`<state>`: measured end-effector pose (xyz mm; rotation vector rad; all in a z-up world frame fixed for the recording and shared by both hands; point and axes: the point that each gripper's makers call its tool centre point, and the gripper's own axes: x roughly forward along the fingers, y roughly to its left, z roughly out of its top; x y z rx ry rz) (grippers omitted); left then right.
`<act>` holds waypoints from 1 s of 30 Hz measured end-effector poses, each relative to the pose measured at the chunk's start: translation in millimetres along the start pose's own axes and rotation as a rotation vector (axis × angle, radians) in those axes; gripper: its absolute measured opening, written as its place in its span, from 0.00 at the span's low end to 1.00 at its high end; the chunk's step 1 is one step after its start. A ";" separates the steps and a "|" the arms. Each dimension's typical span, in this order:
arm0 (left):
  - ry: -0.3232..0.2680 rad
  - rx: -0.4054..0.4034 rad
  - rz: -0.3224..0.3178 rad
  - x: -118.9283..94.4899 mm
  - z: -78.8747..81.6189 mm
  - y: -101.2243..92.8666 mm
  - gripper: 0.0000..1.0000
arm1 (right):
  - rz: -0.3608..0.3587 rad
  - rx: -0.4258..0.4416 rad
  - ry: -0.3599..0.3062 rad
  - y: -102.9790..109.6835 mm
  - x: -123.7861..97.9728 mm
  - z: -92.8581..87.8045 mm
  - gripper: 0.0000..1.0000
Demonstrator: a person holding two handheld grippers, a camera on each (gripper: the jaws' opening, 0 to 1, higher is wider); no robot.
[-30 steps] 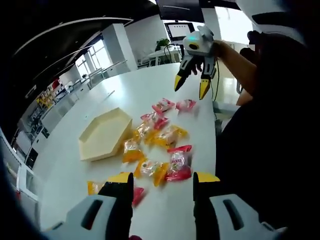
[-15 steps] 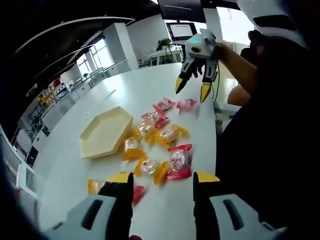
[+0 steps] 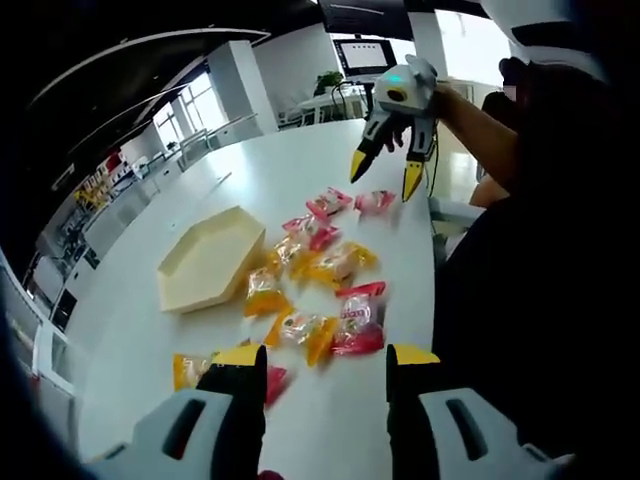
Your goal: Pick up the marshmallows scattered on the table and place them into the bowl on the table
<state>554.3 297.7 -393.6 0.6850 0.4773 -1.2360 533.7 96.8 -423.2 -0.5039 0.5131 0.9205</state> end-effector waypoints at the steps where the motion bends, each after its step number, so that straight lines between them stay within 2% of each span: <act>1: -0.002 0.000 -0.001 -0.1 0.9 -0.2 0.47 | 0.002 -0.005 -0.004 0.2 0.3 0.2 0.47; 8: -0.007 0.000 0.000 0.5 1.3 0.3 0.47 | 0.036 -0.017 -0.030 4.9 4.6 -2.6 0.51; 15: 0.000 -0.003 -0.003 2.1 -0.8 -0.8 0.47 | 0.048 0.045 -0.089 -0.2 7.6 -1.7 0.50; 20: 0.002 0.001 -0.006 2.3 -1.2 -1.5 0.47 | 0.057 0.058 -0.091 0.6 9.6 -5.0 0.50; 25: -0.025 -0.018 0.017 1.7 3.7 4.8 0.47 | 0.075 0.069 -0.134 1.9 11.2 -3.0 0.48; 30: -0.020 -0.017 0.019 0.3 2.3 5.9 0.47 | 0.092 0.083 -0.172 1.8 12.4 -2.4 0.47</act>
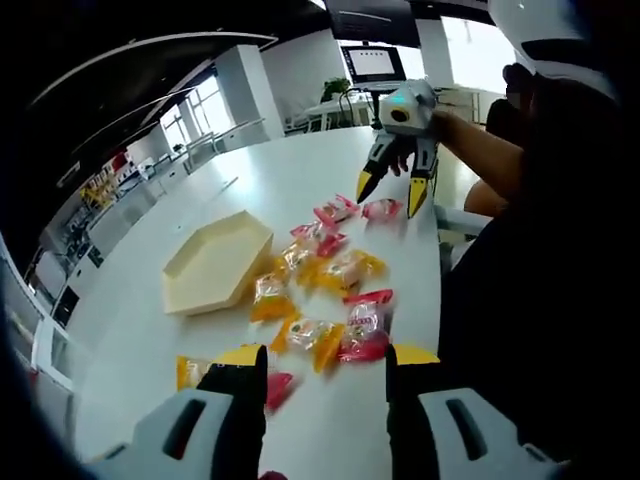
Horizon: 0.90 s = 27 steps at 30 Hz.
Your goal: Pick up the marshmallows scattered on the table and place them into the bowl on the table
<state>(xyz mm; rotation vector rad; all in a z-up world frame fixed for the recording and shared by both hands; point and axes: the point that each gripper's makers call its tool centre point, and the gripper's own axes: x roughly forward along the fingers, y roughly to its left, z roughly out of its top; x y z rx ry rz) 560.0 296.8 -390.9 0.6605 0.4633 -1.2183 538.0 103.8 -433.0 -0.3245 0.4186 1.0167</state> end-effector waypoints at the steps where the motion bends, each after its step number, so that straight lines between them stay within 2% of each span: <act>1: 0.002 0.001 -0.001 0.1 -0.4 -0.2 0.47 | 0.009 0.006 -0.018 0.5 0.0 1.3 0.47; 5: 0.002 0.000 -0.003 0.5 -0.1 -0.4 0.47 | 0.010 0.009 -0.036 -0.5 1.0 0.8 0.46; 10: 0.007 0.004 -0.001 0.2 0.0 0.3 0.47 | 0.055 0.006 -0.042 8.0 2.2 -1.3 0.47; 15: 0.014 0.010 -0.007 1.1 0.1 -1.3 0.47 | 0.043 0.011 -0.078 2.9 1.3 3.9 0.47; 27: 0.027 0.016 -0.005 0.8 -1.5 0.0 0.47 | 0.048 0.032 -0.085 0.7 5.0 4.2 0.47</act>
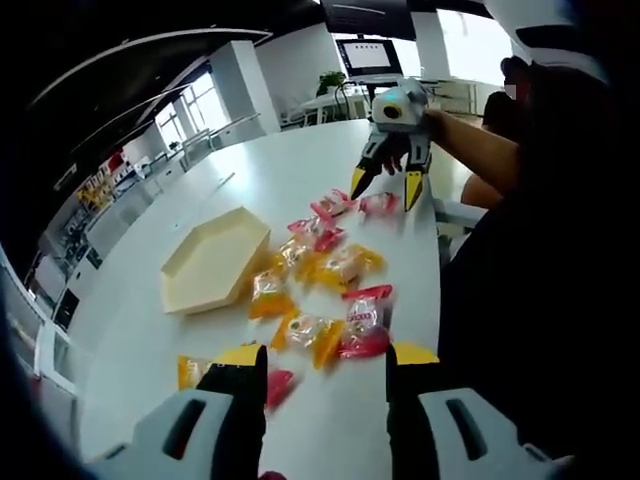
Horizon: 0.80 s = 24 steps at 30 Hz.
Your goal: Pick up the marshmallows scattered on the table and place them into the bowl on the table
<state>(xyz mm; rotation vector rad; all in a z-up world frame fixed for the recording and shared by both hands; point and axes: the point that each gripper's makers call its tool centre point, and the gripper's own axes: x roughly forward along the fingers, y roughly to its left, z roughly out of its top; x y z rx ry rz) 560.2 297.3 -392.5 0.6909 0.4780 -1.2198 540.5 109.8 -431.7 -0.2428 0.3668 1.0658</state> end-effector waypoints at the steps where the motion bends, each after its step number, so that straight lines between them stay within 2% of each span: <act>1: 0.000 0.001 0.001 0.0 -0.1 0.3 0.47 | 0.000 0.006 0.003 -0.4 0.2 -0.8 0.47; 5: 0.003 0.002 -0.001 0.9 -0.2 0.1 0.47 | 0.007 0.017 0.020 0.7 1.8 -5.8 0.47; 24: 0.001 0.010 -0.018 2.3 -0.8 -5.9 0.47 | -0.003 0.040 0.018 -3.8 3.3 -12.7 0.48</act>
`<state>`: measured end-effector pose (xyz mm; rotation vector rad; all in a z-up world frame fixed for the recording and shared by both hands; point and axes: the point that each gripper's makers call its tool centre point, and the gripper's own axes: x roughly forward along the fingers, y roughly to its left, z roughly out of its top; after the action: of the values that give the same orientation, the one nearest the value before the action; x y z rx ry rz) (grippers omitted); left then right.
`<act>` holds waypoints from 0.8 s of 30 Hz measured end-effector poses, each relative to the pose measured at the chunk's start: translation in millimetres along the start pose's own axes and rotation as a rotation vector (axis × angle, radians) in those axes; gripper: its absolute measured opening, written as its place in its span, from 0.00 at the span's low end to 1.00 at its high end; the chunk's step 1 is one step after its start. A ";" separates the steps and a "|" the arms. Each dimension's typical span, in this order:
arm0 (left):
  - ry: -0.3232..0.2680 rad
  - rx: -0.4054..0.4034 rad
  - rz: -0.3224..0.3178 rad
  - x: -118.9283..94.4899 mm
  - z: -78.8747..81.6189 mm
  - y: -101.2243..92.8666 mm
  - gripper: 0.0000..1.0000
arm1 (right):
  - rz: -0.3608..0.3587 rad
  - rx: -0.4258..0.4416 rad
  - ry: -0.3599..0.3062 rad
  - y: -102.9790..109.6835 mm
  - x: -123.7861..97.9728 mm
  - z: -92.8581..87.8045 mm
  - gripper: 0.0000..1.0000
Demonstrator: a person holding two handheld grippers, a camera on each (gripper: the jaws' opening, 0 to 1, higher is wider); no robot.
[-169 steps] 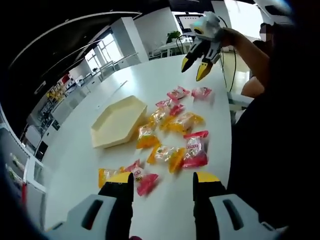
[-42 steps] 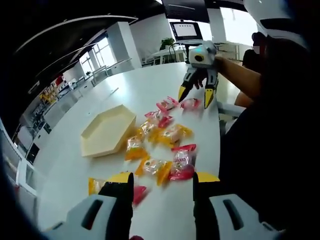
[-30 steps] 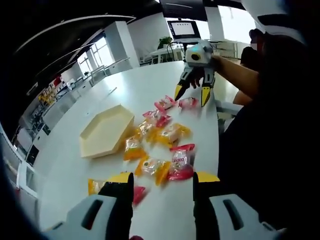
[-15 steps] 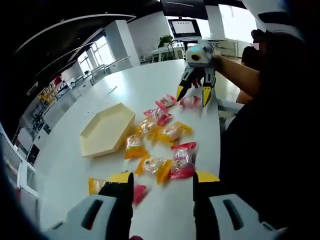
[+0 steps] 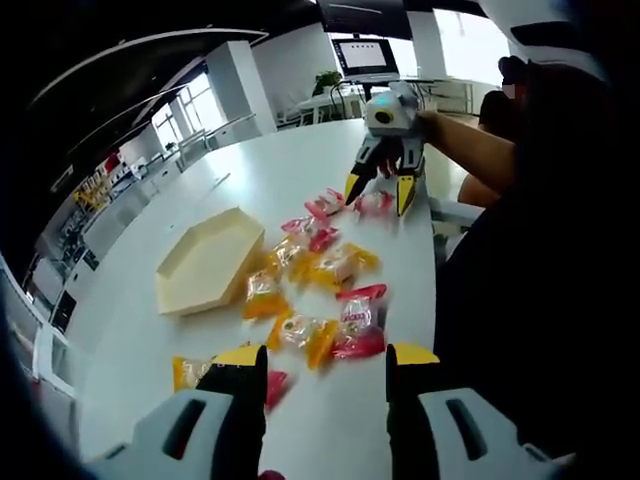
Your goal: Pick up the marshmallows scattered on the table and place them into the bowl on the table
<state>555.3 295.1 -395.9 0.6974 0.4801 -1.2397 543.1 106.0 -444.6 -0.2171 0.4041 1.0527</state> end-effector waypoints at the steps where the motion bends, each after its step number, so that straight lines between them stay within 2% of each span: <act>1: 0.000 0.004 -0.002 0.1 -0.1 -0.8 0.47 | 0.003 0.005 0.004 0.4 0.3 -1.7 0.47; 5: 0.002 0.014 -0.013 0.8 -0.5 -4.2 0.47 | 0.002 0.008 0.007 0.1 1.7 -3.7 0.46; 24: 0.012 0.017 -0.018 1.6 -4.5 -5.0 0.47 | -0.041 0.046 0.016 -12.0 2.3 -7.4 0.29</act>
<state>551.1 296.4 -401.2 0.7170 0.4872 -1.2586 553.0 99.4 -452.5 -0.1921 0.4361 1.0011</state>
